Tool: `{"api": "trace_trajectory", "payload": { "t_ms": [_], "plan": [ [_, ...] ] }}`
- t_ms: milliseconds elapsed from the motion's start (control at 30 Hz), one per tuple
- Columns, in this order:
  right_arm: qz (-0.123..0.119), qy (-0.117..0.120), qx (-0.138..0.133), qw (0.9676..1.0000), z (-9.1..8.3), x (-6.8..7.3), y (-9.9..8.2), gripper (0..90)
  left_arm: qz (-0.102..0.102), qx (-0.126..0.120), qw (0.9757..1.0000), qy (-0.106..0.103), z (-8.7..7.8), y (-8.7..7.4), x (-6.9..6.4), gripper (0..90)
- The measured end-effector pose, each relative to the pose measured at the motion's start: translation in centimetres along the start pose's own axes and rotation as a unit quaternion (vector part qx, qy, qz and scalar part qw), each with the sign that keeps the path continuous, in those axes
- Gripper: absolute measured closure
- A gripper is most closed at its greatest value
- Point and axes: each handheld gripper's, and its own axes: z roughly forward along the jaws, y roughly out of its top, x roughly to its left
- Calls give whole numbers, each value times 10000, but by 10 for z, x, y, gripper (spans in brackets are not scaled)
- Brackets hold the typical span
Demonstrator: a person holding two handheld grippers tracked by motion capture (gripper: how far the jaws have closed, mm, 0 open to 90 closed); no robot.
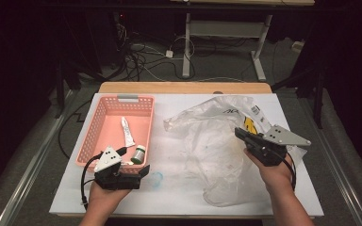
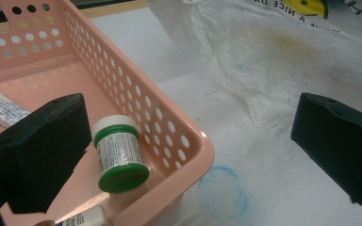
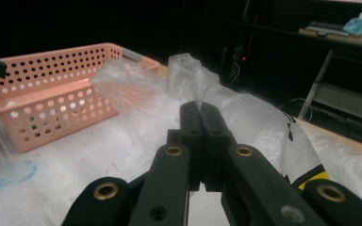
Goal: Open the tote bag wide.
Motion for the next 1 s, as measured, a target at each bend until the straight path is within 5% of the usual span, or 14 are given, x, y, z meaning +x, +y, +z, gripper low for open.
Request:
{"api": "trace_trajectory", "payload": {
  "t_ms": [433, 1000],
  "plan": [
    [68, -125, -116, 9998, -6, -7, 3, 900, -360, -114, 9993, -20, 1, 13, 12, 0],
    [144, -18, -59, 9999, -3, -9, -2, 900, -490, -187, 9983, 263, 24, 70, 41, 0]
  ]
}}
